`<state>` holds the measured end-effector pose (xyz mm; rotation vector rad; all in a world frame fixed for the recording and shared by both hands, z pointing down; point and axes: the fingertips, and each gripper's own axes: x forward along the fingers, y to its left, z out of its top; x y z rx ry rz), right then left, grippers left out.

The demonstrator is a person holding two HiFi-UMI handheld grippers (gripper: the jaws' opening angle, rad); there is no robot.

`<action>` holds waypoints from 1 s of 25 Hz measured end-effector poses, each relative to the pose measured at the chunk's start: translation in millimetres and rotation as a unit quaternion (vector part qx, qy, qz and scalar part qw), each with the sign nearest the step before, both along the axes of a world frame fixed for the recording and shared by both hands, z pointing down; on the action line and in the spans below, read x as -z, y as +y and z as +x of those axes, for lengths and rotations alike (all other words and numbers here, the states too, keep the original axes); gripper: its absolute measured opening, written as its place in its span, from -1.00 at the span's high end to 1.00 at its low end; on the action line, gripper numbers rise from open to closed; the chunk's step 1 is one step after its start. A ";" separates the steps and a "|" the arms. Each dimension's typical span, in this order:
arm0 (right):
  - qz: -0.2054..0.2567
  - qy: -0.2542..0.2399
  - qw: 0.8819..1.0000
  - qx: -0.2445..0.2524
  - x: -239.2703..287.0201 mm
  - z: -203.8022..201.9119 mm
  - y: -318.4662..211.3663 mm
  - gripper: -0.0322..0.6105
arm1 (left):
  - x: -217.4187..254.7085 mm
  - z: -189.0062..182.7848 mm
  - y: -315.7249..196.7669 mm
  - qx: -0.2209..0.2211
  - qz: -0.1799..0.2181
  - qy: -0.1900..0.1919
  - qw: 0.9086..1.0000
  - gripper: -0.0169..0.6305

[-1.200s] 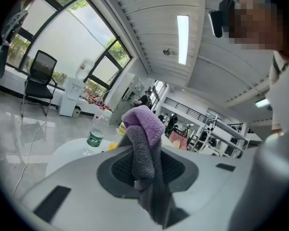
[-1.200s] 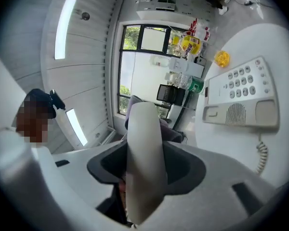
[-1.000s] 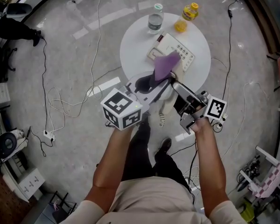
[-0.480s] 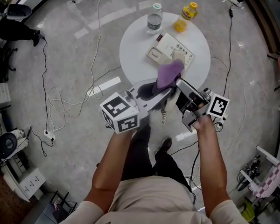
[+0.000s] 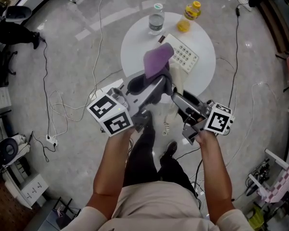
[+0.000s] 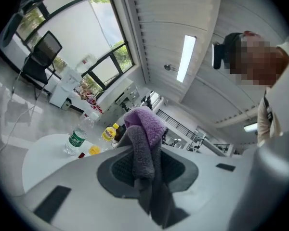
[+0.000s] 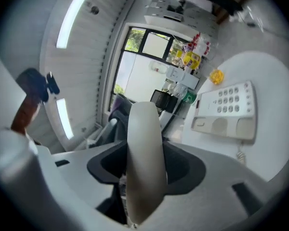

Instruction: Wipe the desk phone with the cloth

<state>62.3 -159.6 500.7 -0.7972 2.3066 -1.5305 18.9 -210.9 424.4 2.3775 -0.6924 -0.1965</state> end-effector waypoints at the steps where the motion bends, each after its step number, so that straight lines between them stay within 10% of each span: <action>1: 0.015 0.061 0.998 0.000 -4.8 3.8 0.5 0.25 | 5.1 0.9 2.5 -0.008 0.012 -0.021 1.000 0.67; 3: 0.065 0.206 0.976 0.020 -15.0 9.4 2.6 0.25 | 12.6 7.6 11.0 -0.040 0.045 -0.077 0.995 0.67; 6: 0.136 0.388 0.909 0.069 -27.5 12.1 7.4 0.25 | 5.2 30.1 33.4 -0.123 0.091 -0.163 0.975 0.67; 12: 0.196 0.517 0.825 0.116 -32.1 5.8 9.8 0.25 | -44.7 53.4 60.0 -0.206 0.097 -0.297 0.927 0.67; 25: 0.195 0.534 0.813 0.126 -33.5 13.4 10.0 0.25 | -60.5 -10.1 16.0 -0.103 0.094 -0.364 0.921 0.67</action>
